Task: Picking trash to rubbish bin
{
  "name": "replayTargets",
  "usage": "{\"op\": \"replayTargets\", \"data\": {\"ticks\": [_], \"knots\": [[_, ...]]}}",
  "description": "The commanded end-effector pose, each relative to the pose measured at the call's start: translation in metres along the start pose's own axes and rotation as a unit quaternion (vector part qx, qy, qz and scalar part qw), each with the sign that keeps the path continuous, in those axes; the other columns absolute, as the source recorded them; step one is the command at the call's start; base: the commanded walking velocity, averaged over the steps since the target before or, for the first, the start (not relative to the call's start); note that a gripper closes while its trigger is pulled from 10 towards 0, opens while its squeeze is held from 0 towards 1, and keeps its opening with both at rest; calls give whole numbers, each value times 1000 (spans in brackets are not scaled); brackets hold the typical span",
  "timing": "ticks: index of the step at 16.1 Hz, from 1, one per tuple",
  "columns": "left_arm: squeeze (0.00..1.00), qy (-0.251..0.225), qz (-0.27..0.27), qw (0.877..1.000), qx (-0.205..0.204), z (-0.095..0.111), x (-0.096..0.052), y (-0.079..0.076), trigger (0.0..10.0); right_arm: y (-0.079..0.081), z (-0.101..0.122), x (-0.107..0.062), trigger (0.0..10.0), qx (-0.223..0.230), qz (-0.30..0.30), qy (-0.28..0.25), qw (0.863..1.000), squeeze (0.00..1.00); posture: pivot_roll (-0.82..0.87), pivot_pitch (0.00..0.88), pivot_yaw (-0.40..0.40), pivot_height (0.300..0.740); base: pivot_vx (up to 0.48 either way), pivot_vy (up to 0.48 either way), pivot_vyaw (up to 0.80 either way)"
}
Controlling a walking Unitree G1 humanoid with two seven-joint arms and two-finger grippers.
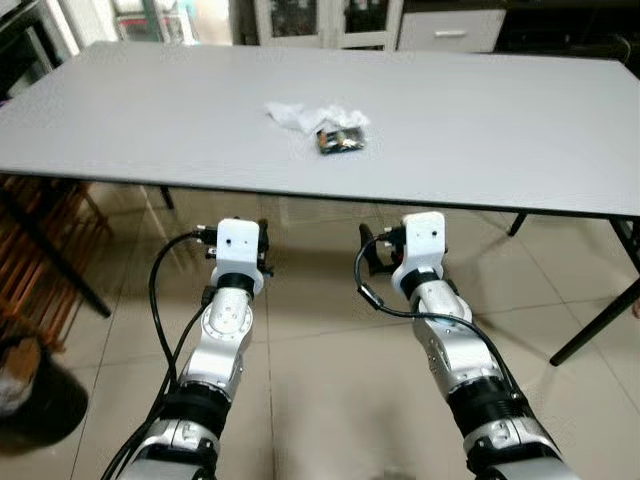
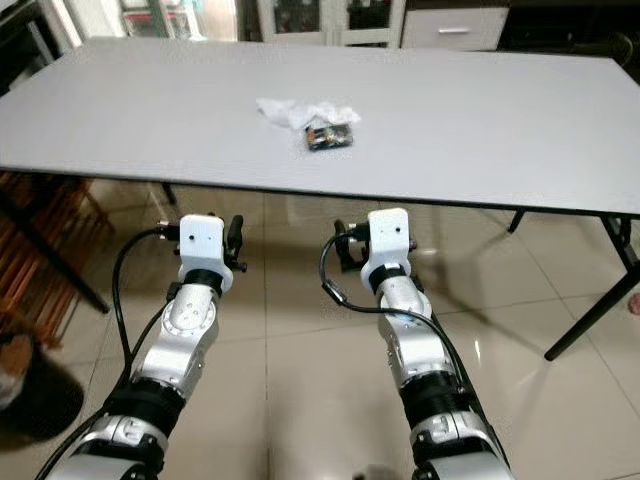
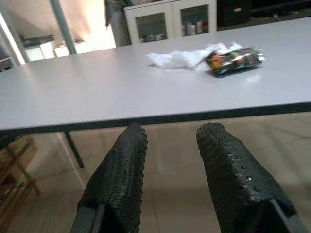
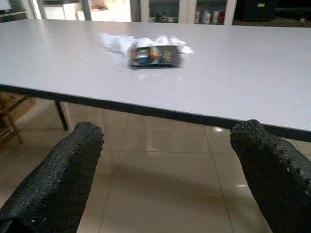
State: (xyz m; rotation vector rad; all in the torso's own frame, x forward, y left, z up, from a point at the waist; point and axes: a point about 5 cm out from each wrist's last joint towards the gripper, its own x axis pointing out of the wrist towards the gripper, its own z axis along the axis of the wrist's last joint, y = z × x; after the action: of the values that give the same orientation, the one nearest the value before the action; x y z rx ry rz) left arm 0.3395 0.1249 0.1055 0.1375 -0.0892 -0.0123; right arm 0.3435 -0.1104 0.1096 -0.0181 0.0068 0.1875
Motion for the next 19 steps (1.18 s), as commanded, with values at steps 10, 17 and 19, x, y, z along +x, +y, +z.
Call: {"op": "replayTargets", "data": {"ticks": [10,17,19], "knots": [[0,-2,-6,1000,-3,3,2,-6,10000,-6,2,0,10000,4,-12,-2,1000,0,-57,74,29,740,480,0,0],[0,-2,-6,1000,-3,3,2,-6,10000,-6,3,0,10000,4,-9,-9,1000,0,-56,72,28,740,480,0,-229],[0,-2,-5,1000,-2,3,2,-6,10000,-6,4,0,10000,6,-9,-10,1000,0,-55,73,27,740,480,0,0]]}}
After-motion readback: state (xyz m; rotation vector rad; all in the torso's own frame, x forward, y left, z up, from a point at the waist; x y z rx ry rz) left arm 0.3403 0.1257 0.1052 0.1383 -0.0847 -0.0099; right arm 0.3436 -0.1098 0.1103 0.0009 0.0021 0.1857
